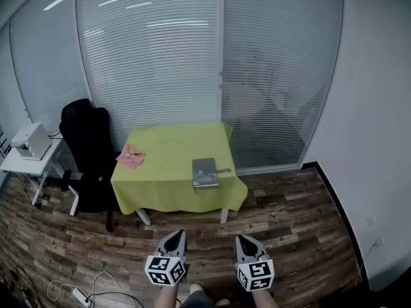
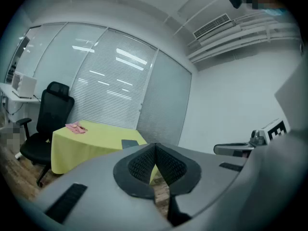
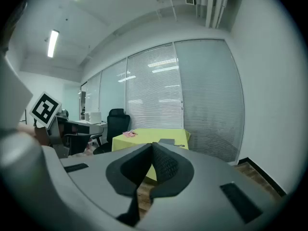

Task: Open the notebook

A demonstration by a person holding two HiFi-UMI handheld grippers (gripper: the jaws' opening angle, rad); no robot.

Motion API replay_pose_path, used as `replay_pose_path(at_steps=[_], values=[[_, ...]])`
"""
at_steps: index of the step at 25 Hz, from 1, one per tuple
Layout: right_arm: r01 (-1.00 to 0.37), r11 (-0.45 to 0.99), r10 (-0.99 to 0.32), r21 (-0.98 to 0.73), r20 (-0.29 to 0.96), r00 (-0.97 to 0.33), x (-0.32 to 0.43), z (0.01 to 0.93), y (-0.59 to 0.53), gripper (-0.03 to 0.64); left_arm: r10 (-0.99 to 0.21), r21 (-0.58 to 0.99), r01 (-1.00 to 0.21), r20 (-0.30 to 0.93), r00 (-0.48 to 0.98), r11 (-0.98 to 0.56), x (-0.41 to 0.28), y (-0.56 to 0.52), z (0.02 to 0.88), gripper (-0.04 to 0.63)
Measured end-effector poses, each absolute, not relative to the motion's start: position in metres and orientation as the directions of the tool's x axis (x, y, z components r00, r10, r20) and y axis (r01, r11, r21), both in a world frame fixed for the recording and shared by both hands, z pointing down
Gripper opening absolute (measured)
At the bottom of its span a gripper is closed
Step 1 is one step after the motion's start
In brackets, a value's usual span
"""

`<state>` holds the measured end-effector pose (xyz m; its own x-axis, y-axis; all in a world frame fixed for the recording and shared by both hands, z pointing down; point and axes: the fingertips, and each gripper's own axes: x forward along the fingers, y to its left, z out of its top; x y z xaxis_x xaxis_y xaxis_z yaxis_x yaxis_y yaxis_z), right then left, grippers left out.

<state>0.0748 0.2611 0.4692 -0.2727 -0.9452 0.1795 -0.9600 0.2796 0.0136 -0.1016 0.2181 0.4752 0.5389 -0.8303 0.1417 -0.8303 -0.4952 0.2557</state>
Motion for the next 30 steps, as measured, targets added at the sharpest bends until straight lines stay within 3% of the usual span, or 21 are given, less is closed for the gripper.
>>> replay_pose_path(at_steps=[19,22,23,30], values=[[-0.954,0.299,-0.925,-0.014,0.242,-0.294,0.074,0.486,0.272,0.014,-0.839,0.263,-0.841,0.158,0.521,-0.473,-0.101,0.228,0.482,0.028],[-0.954,0.3,-0.924,-0.001,0.249,-0.291,0.075,0.487,0.268,0.104,-0.837,0.273,-0.843,0.176,0.518,-0.464,-0.098,0.222,0.487,0.156],[-0.954,0.299,-0.924,0.001,0.25,-0.289,0.076,0.488,0.267,0.104,-0.837,0.269,-0.845,0.183,0.515,-0.462,-0.097,0.22,0.488,0.172],[-0.952,0.305,-0.915,-0.013,0.272,-0.297,0.086,0.501,0.242,0.109,-0.822,0.259,-0.842,0.215,0.528,-0.473,-0.085,0.199,0.504,0.175]])
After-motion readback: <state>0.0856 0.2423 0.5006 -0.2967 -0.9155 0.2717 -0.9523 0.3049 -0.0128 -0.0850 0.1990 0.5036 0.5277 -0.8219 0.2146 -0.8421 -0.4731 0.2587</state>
